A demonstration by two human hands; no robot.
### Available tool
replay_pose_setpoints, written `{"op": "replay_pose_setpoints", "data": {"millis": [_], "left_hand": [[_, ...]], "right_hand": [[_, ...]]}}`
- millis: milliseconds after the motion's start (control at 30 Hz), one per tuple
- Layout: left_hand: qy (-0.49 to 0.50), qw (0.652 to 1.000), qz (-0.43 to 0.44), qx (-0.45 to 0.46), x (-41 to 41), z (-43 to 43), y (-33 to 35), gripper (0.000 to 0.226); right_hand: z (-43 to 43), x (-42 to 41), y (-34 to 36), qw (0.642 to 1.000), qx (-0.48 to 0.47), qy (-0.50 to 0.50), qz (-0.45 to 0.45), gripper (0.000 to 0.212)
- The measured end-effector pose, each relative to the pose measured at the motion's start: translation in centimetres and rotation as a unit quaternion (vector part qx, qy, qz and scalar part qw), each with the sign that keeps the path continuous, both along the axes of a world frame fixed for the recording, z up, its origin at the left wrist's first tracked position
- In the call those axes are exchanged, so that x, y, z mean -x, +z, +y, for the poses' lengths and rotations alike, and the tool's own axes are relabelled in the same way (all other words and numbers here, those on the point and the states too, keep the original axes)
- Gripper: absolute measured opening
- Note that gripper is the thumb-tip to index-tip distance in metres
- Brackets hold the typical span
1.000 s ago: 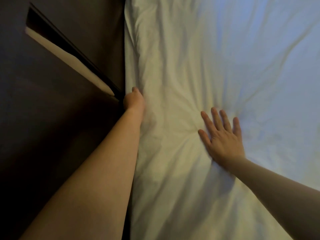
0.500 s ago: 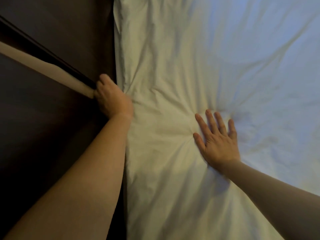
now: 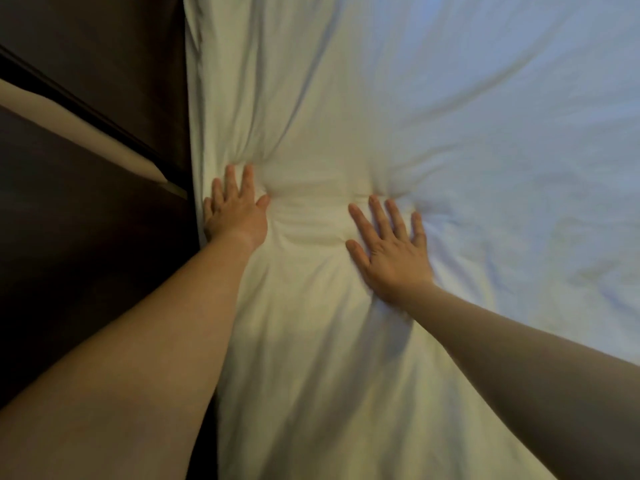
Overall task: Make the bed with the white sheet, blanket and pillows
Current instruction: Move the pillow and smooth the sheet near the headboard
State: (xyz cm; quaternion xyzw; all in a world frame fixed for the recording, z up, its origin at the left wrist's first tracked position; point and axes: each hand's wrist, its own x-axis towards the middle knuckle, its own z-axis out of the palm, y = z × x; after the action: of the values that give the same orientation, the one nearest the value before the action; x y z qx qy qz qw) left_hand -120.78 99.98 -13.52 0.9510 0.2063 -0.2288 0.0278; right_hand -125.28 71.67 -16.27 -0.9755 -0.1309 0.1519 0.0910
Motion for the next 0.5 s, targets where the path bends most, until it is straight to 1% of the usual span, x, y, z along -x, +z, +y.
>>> {"op": "replay_pose_setpoints", "data": {"millis": [33,67,133,167,233,300,367,433,500], "left_hand": [[0.014,1.0,-0.007,0.005,-0.1,-0.5,0.5,0.064],[0.027,0.999,-0.032,0.011,0.4,-1.3,0.9,0.064],[0.044,0.992,-0.11,0.044,3.0,-4.0,1.7,0.065],[0.033,0.987,-0.144,0.059,5.1,-5.6,2.1,0.066],[-0.021,0.982,-0.177,0.062,10.3,-9.0,2.6,0.066],[-0.078,0.98,-0.174,0.057,16.3,-11.6,2.5,0.066],[-0.108,0.985,-0.13,0.045,22.5,-12.8,1.9,0.065],[-0.097,0.992,-0.084,0.02,27.0,-12.5,1.3,0.066],[-0.081,0.995,-0.058,0.004,28.6,-11.9,0.9,0.066]], "right_hand": [[-0.1,-0.1,0.3,1.0,-0.007,0.003,0.014,0.062],[-0.2,-0.3,0.6,0.999,-0.018,0.006,0.029,0.062],[-0.5,-0.6,1.7,0.997,-0.044,0.011,0.06,0.062],[-0.8,-0.6,2.2,0.996,-0.055,0.014,0.07,0.062],[-1.9,0.5,3.6,0.994,-0.078,0.015,0.069,0.062],[-3.9,3.4,5.0,0.995,-0.085,0.008,0.049,0.061],[-6.6,8.0,5.6,0.998,-0.057,0.006,0.037,0.062],[-9.2,13.3,5.2,0.998,-0.003,0.027,0.063,0.065],[-11.3,17.4,4.4,0.992,0.051,0.069,0.094,0.07]]}}
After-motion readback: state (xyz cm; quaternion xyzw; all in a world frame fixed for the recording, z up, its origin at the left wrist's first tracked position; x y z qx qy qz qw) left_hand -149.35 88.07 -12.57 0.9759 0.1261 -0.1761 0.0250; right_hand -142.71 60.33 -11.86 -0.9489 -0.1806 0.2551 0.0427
